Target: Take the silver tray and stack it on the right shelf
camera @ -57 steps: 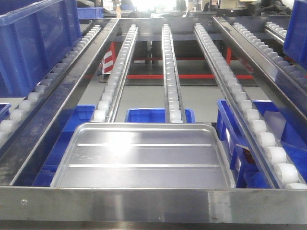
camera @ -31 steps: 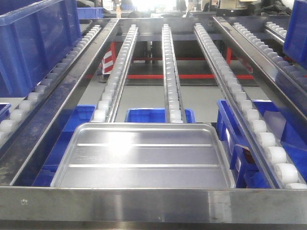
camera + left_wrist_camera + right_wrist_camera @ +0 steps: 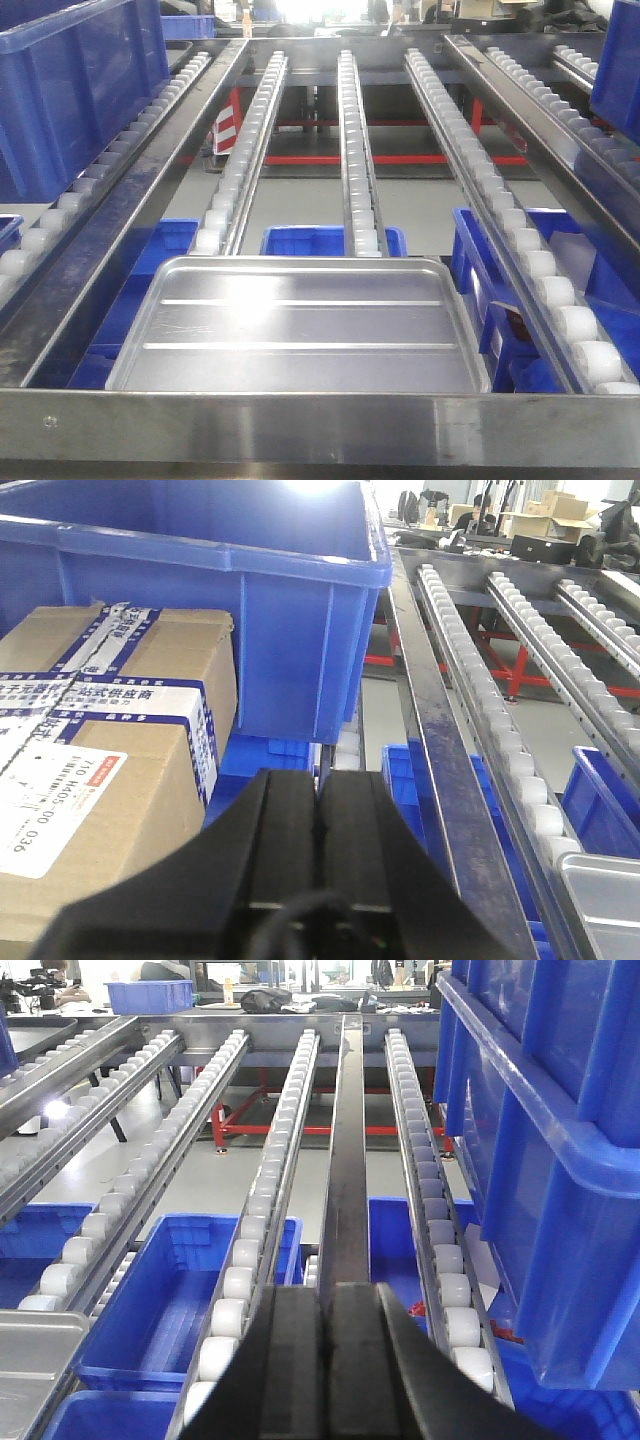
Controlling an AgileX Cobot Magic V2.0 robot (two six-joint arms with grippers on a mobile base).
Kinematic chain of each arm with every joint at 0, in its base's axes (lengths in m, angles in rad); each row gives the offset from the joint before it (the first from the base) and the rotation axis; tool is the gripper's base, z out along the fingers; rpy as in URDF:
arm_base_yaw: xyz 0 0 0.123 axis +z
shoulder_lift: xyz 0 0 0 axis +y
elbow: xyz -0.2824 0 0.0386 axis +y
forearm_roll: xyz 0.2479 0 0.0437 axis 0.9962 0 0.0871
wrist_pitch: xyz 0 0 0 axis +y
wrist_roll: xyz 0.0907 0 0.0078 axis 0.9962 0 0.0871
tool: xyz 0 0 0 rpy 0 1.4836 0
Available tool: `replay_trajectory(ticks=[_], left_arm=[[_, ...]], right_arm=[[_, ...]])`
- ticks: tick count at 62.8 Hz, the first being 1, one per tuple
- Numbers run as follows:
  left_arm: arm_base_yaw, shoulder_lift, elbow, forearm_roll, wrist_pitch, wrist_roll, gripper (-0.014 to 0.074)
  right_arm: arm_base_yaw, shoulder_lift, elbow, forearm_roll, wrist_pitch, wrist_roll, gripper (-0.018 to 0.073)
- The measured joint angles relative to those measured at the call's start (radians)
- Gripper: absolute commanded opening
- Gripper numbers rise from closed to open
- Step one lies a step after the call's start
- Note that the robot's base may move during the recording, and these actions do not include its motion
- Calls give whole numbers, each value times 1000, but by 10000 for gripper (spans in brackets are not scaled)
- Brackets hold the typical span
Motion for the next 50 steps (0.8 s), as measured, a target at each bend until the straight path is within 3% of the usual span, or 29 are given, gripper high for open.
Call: replay_trajectory(ticks=[16, 27, 32, 41, 50], left_arm=[[0, 0, -21, 12, -119, 0, -100], [-6, 31, -275, 84, 38, 0, -100], [-17, 94, -411, 80, 149, 0, -100], [-54, 242, -566, -20, 375, 0, -98], [-119, 379, -621, -99, 493, 29, -89]], right_arm=[[0, 0, -62, 31, -75, 0, 54], [0, 24, -304, 35, 16, 0, 61], [0, 88, -404, 37, 82, 0, 115], [10, 207, -471, 42, 194, 0, 315], [69, 271, -473, 58, 272, 0, 452]])
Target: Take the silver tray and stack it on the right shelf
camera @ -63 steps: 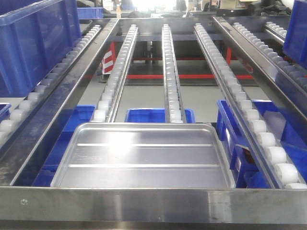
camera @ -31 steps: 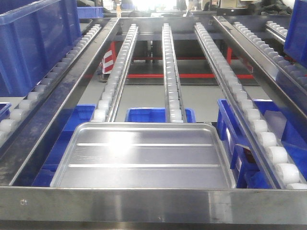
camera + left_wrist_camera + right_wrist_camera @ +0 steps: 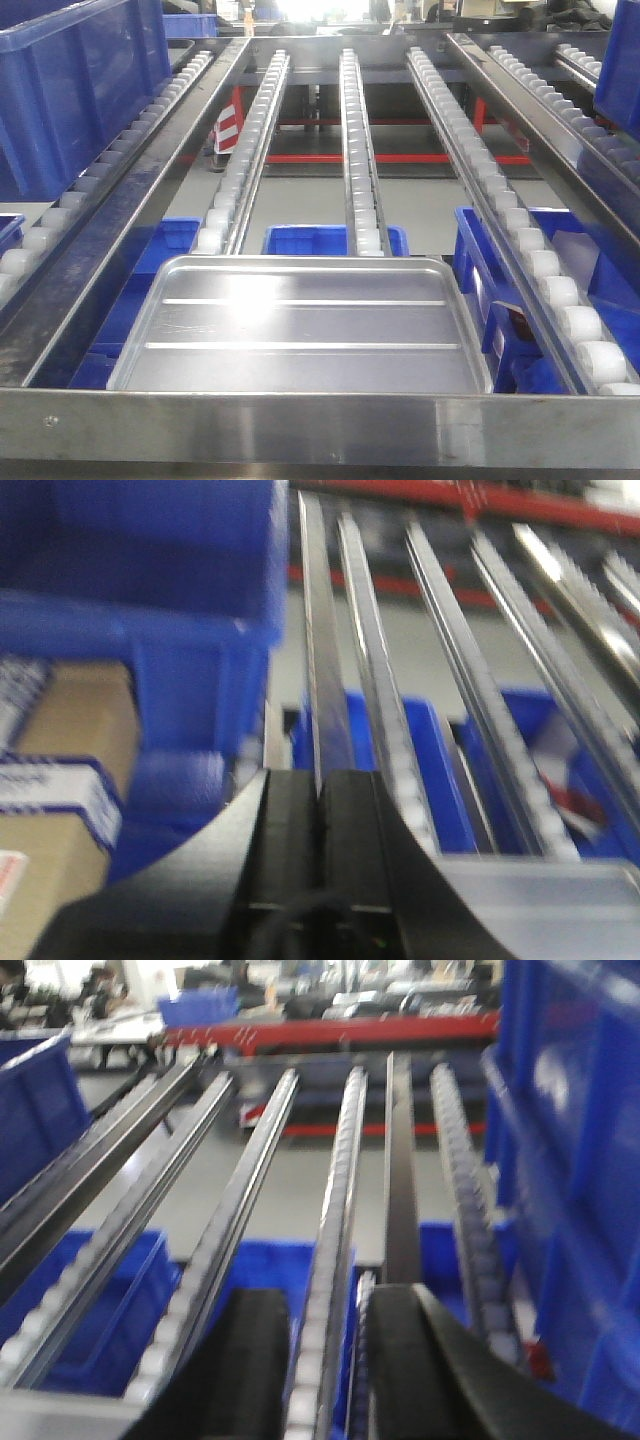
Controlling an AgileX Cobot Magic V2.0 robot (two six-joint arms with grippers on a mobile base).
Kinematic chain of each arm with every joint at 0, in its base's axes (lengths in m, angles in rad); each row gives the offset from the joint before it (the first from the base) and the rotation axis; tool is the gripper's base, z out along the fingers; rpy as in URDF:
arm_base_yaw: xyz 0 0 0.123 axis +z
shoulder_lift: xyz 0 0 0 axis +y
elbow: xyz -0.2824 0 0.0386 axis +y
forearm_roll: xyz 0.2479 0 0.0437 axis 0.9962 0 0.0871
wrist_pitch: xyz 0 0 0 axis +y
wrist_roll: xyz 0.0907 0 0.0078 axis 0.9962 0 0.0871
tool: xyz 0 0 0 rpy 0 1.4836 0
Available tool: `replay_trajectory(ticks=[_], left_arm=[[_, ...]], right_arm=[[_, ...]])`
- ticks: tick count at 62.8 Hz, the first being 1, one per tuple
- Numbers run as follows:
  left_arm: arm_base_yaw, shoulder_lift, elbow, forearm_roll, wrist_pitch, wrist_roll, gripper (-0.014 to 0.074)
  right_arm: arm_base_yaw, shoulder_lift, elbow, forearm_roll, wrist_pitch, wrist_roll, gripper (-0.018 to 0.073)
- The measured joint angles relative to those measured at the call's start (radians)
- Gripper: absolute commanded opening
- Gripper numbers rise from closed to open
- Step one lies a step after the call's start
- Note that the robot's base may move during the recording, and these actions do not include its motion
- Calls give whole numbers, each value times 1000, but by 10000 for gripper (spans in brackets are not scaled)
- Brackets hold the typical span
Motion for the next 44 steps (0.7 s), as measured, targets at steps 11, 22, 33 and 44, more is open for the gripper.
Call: replay_trajectory(ticks=[11, 22, 33, 44], left_arm=[[-136, 128, -16, -111, 32, 140, -15], [-277, 222, -22, -145, 39, 173, 332], [-345, 353, -63, -154, 50, 178, 369], [-396, 485, -175, -185, 82, 180, 368]], right_arm=[[97, 69, -8, 18, 89, 0, 470], [190, 162, -60, 60, 146, 0, 470], [319, 325, -154, 73, 209, 0, 469], [442, 514, -201, 81, 141, 0, 469]])
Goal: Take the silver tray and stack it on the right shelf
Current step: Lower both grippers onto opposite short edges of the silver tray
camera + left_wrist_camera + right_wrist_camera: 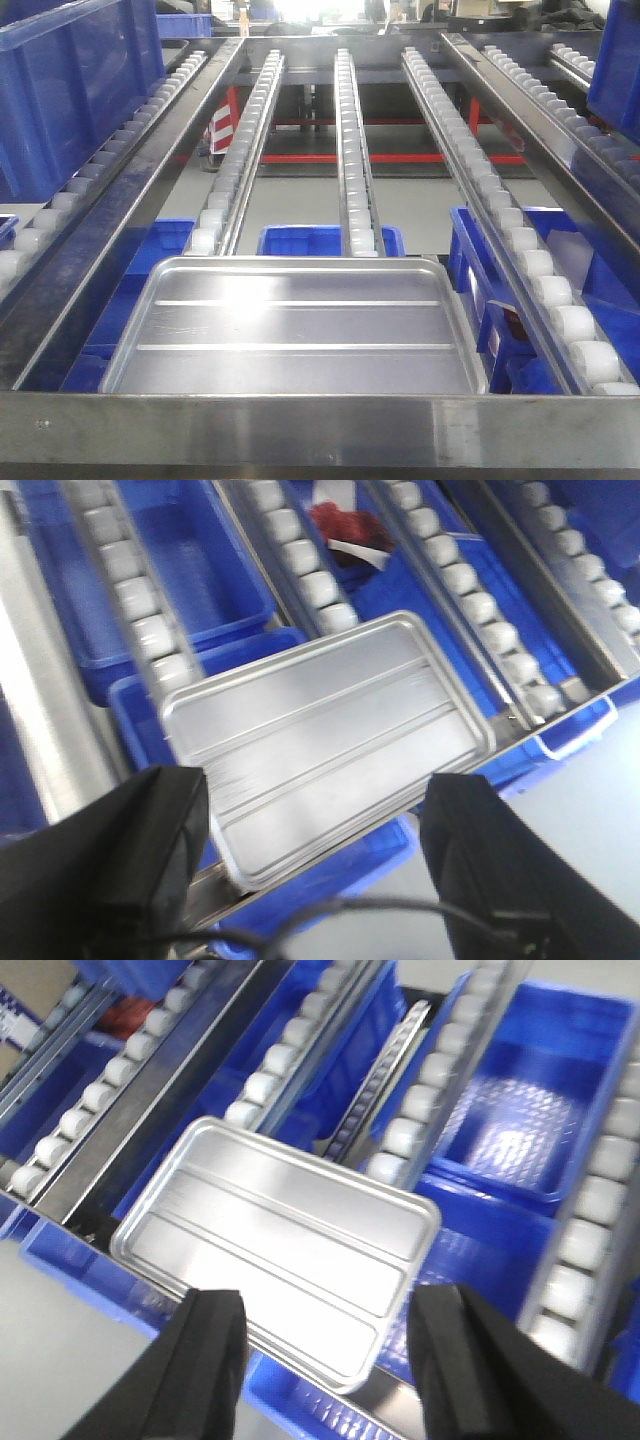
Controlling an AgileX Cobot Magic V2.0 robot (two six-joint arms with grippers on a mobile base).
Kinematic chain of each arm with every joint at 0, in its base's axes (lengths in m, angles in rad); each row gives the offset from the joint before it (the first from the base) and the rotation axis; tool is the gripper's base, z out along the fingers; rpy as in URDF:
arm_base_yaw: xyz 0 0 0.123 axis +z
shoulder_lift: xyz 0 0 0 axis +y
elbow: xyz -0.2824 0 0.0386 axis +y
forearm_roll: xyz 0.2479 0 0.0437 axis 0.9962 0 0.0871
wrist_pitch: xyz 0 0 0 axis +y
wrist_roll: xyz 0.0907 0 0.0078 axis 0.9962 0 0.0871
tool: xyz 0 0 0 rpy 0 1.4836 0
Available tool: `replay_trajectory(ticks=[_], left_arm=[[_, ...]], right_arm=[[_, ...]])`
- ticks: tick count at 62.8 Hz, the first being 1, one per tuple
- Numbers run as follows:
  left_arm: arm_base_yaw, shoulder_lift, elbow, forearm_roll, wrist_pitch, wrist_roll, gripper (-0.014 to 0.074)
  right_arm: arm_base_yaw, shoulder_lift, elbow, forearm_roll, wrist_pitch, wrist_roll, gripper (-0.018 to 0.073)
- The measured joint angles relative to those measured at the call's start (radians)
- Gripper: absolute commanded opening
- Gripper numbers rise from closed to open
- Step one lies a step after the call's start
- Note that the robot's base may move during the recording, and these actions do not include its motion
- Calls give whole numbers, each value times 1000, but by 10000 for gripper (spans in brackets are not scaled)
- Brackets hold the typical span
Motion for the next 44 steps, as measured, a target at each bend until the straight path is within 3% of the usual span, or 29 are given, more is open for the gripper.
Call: replay_trajectory(ticks=[10, 22, 30, 40, 44], left_arm=[[-24, 127, -59, -43, 27, 6, 368], [-24, 325, -178, -14, 173, -5, 368], [-24, 438, -261, 103, 204, -147, 368], [-44, 555, -359, 321, 283, -401, 368], [-68, 595, -386, 381, 318, -465, 368]], right_arm=[[51, 151, -52, 21, -6, 0, 469], [56, 357, -166, 23, 123, 36, 468], [33, 471, -214, 0, 162, 109, 468], [14, 588, -253, -121, 170, 269, 468], [14, 629, -270, -163, 175, 338, 468]])
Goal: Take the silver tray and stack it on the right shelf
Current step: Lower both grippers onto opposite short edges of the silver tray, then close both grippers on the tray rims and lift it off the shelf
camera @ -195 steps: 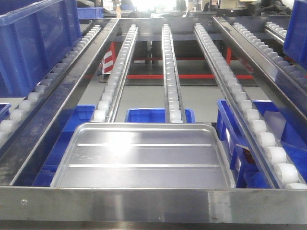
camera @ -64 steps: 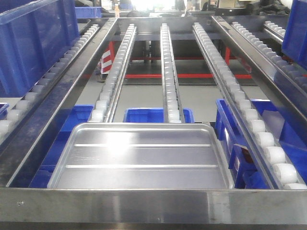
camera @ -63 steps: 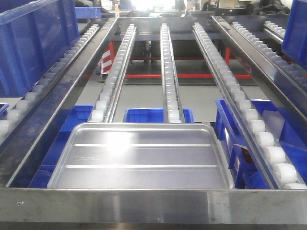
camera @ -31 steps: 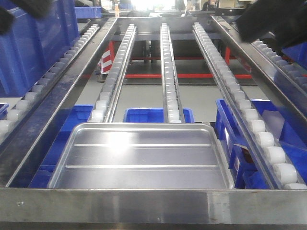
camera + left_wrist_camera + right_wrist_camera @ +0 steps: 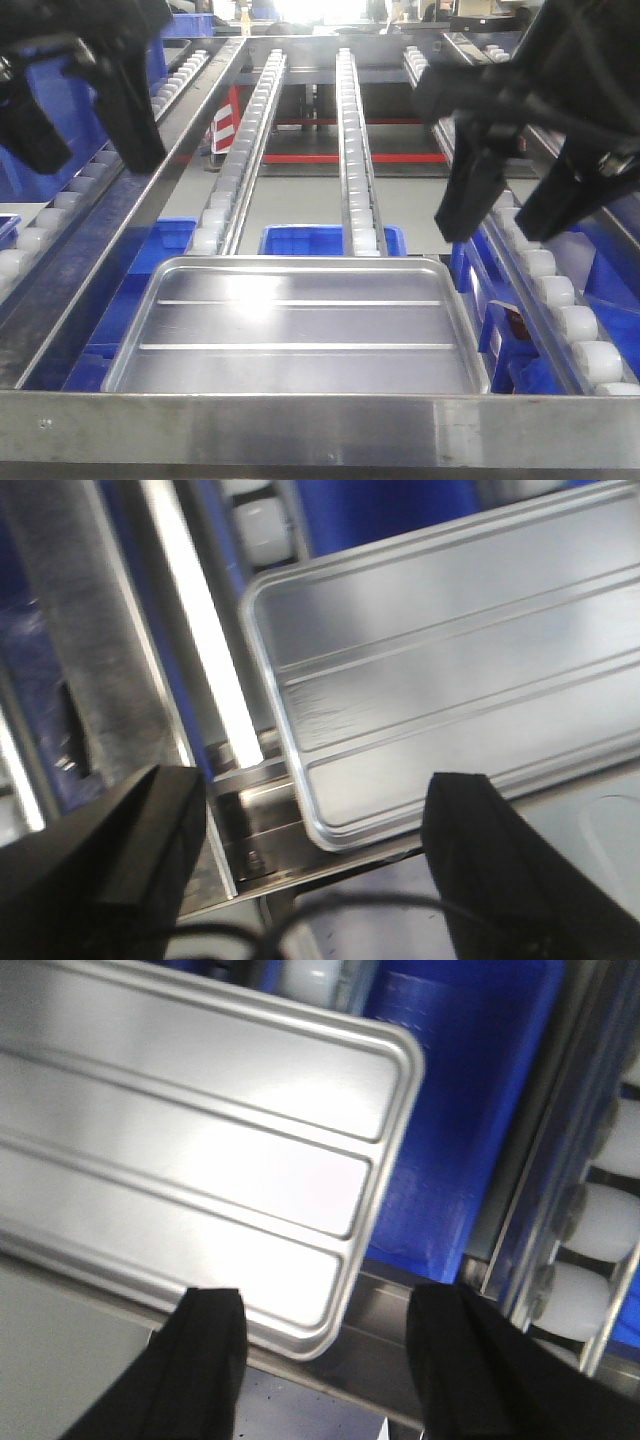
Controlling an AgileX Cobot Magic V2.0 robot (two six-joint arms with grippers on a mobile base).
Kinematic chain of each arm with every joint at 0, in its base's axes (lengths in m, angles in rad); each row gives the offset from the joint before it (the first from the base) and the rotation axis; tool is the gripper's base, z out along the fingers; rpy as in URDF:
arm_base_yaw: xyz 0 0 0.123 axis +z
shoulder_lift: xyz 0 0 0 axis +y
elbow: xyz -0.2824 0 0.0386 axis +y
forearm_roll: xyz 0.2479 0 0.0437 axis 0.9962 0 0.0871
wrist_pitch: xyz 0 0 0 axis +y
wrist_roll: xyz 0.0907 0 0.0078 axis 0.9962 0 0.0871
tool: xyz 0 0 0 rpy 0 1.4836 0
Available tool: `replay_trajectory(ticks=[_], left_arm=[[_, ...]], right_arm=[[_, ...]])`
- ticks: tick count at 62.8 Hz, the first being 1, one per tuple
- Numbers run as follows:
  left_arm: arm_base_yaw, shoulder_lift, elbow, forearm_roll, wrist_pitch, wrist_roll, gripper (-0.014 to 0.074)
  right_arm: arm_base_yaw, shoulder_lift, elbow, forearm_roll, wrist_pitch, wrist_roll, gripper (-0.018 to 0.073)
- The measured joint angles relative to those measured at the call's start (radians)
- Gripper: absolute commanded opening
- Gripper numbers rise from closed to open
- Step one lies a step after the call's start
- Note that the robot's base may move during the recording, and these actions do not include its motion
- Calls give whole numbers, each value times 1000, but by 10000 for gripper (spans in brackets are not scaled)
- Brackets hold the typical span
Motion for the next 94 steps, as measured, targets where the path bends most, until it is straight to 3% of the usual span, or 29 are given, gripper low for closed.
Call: replay_trajectory(ticks=[10, 16, 24, 71, 94], left_arm=[[-60, 103, -34, 117, 15, -178, 368], [-62, 149, -35, 170, 17, -309, 368], [-55, 184, -35, 201, 2, -393, 368], [-54, 314, 16, 174, -163, -414, 368], [-9, 314, 51, 139, -191, -414, 368]], right_arm=[[0, 89, -53, -32, 8, 68, 468], [0, 131, -82, -37, 8, 77, 468], [0, 168, -92, -37, 8, 80, 468], [0, 308, -92, -39, -20, 86, 468], [0, 330, -94, -39, -21, 86, 468]])
